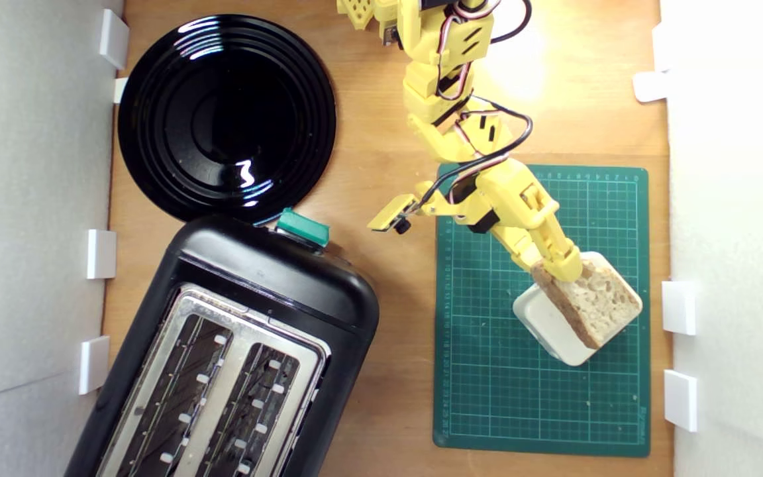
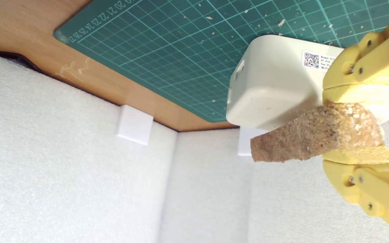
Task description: Pick bread and place in toaster
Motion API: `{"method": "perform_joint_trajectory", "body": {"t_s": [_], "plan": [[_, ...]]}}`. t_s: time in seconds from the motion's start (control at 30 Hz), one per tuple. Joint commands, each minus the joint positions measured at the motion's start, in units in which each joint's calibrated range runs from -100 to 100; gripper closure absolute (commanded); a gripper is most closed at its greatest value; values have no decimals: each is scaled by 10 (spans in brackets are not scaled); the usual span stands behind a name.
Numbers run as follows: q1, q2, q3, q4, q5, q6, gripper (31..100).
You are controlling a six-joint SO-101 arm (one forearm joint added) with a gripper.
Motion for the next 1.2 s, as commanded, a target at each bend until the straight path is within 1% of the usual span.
{"method": "perform_joint_trajectory", "body": {"t_s": [0.0, 0.17, 0.27, 0.4, 0.57, 0.63, 0.73, 0.8, 0.87, 1.07, 1.13, 1.17], "plan": [[-2, -12, -14, -4, -10, 2, 714], [1, -53, -8, -3, -9, -1, 712], [5, -91, -9, -3, 22, -2, 714], [2, -168, -9, -3, 79, -2, 715], [6, -292, -11, -3, 134, 2, 715], [8, -349, -13, -3, 176, 3, 715], [27, -438, -13, 3, 227, 3, 715], [30, -496, -13, 4, 246, 3, 716], [47, -550, -14, 6, 259, 3, 716], [82, -643, -17, 6, 266, 5, 716], [82, -662, -23, -3, 274, 28, 716], [79, -672, -52, -16, 316, 51, 716]]}}
